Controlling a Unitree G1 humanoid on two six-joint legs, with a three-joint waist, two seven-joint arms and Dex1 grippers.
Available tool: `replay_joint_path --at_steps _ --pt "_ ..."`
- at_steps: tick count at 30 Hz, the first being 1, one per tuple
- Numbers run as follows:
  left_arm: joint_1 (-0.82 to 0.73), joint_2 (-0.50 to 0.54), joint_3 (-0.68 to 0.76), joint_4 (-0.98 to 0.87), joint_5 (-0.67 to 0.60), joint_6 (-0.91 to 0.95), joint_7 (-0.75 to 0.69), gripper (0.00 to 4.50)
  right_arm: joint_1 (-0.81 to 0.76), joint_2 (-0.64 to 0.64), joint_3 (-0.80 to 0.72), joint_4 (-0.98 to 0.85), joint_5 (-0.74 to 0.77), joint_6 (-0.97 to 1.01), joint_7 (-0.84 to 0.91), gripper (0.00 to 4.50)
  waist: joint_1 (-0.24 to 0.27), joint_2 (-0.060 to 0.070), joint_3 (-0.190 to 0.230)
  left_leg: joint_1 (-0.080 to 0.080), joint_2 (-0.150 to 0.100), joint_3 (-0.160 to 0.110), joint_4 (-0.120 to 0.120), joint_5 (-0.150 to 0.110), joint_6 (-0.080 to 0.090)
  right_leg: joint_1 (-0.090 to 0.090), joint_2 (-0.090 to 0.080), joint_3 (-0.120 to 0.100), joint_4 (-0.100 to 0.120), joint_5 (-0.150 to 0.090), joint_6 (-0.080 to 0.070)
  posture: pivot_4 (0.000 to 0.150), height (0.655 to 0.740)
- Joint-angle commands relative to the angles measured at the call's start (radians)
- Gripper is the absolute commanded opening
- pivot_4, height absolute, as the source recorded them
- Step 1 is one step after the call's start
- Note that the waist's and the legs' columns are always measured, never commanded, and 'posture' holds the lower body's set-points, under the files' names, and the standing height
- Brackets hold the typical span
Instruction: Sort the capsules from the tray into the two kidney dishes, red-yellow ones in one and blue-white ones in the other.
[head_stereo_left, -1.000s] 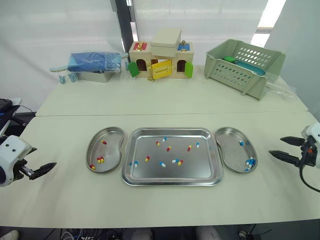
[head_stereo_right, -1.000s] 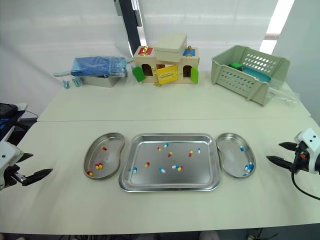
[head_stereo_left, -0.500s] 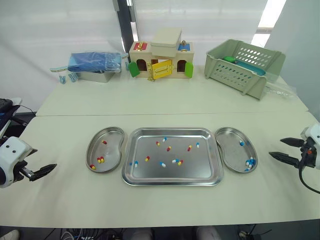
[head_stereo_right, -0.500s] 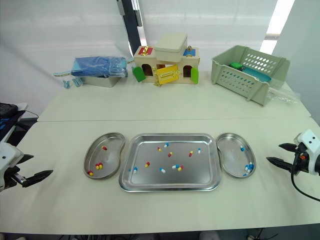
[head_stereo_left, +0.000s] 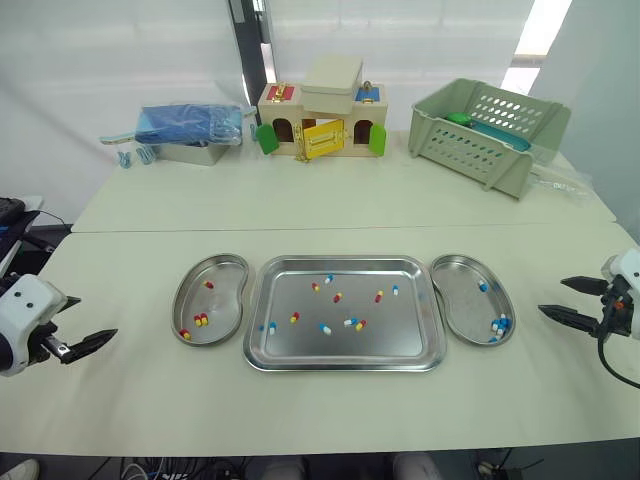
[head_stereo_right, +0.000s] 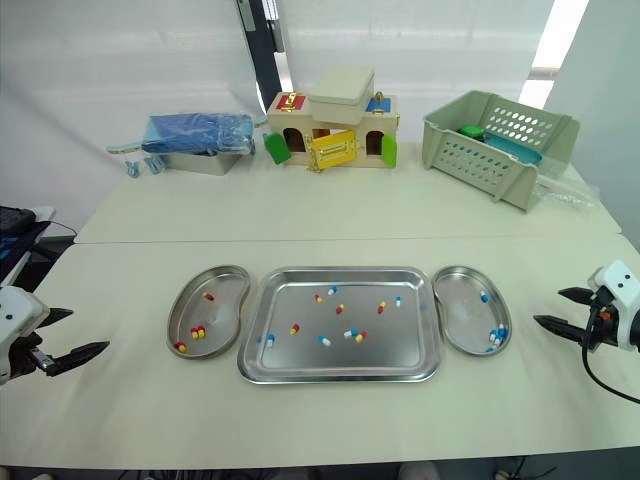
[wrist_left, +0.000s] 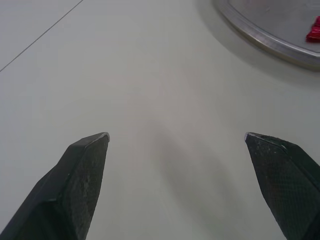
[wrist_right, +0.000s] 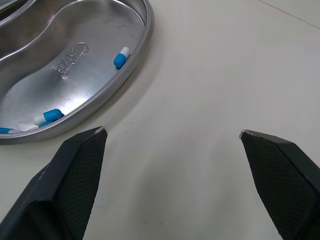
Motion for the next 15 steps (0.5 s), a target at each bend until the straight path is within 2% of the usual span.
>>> replay_joint_path --at_steps 1,6,8,10,15 --pt "0.08 -0.078 0.094 -0.14 -0.121 0.0 -0.049 4.5 -0.012 -0.012 -0.017 0.003 0.007 -0.014 0.015 4.49 -0.001 0.0 0.0 0.0 0.0 0.0 0.0 0.0 0.0 0.0 0.0 0.0 0.0 0.0 0.0 0.15 0.74" --pt "0.216 -0.262 0.155 -0.407 -0.255 0.015 -0.02 4.5 -0.023 -0.012 -0.01 0.02 0.0 -0.024 0.025 4.49 0.002 0.0 0.0 0.0 0.001 0.001 0.001 0.0 0.0 0.001 0.0 0.0 0.0 0.0 0.0 0.15 0.74" --pt "0.303 -0.397 0.14 -0.533 -0.283 -0.052 0.008 4.5 -0.029 -0.014 -0.007 0.029 -0.005 -0.029 0.029 4.49 0.004 0.0 0.0 0.0 0.001 0.0 0.001 0.0 0.0 0.002 0.0 0.0 0.0 0.0 0.0 0.15 0.74" --pt "0.362 -0.538 0.116 -0.616 -0.273 -0.143 0.06 4.5 -0.038 -0.017 -0.002 0.041 -0.009 -0.034 0.033 4.49 0.004 0.0 -0.001 0.001 0.001 0.003 0.002 -0.001 0.002 0.003 -0.001 0.002 -0.002 0.0 0.0 0.15 0.74" --pt "0.495 -0.72 0.008 -0.665 -0.204 -0.316 0.048 4.5 -0.059 -0.02 0.01 0.055 -0.017 -0.041 0.04 4.49 0.013 -0.001 -0.001 0.003 0.001 0.003 0.003 -0.002 0.004 0.007 -0.001 0.001 -0.003 0.0 0.0 0.15 0.74"
